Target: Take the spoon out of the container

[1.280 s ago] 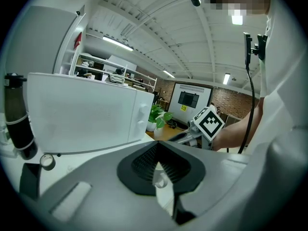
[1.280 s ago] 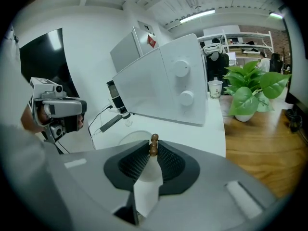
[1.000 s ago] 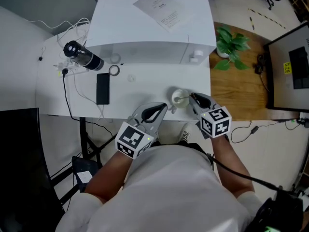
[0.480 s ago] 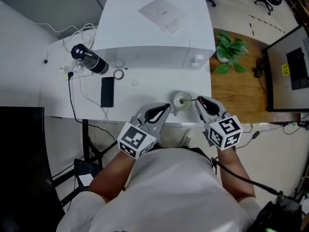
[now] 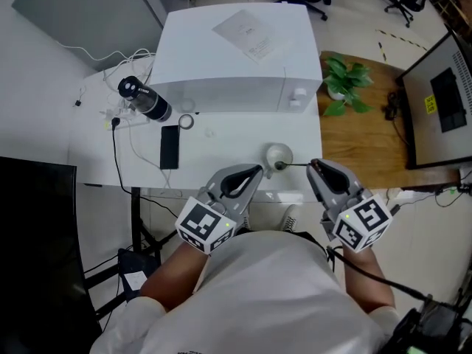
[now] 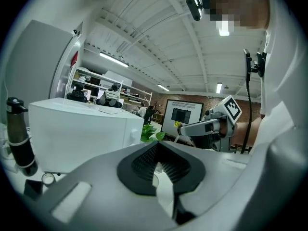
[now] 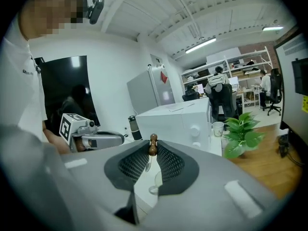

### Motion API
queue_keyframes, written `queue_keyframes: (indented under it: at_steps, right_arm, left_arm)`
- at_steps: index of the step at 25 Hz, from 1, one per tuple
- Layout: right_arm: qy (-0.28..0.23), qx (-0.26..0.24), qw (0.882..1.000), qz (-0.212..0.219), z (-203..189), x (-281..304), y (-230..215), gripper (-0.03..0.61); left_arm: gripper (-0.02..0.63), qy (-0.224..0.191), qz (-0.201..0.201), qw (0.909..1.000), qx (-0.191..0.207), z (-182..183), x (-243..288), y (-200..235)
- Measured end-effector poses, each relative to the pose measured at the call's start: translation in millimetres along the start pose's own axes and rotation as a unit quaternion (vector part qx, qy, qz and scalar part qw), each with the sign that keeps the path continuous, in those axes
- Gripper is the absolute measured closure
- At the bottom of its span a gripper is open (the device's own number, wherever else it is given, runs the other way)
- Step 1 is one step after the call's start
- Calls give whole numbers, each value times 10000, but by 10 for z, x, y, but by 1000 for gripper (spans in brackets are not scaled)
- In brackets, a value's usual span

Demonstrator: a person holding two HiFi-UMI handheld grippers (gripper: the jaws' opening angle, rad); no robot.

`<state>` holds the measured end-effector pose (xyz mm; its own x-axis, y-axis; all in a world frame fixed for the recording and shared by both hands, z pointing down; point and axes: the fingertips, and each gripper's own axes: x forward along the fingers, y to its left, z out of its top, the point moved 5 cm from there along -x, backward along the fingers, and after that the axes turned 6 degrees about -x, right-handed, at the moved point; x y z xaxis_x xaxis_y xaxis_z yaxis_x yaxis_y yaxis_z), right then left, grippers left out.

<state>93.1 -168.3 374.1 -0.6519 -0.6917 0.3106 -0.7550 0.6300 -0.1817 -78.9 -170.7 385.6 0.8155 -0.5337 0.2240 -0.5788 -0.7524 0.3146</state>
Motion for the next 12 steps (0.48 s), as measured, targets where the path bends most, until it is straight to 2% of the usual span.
queue_keyframes:
  at_steps: [12]
  right_arm:
    - [162,-160,9997,-52,-198,-218,240,523]
  left_arm:
    - [611,68,-9,9999,130,-136,-139,-235]
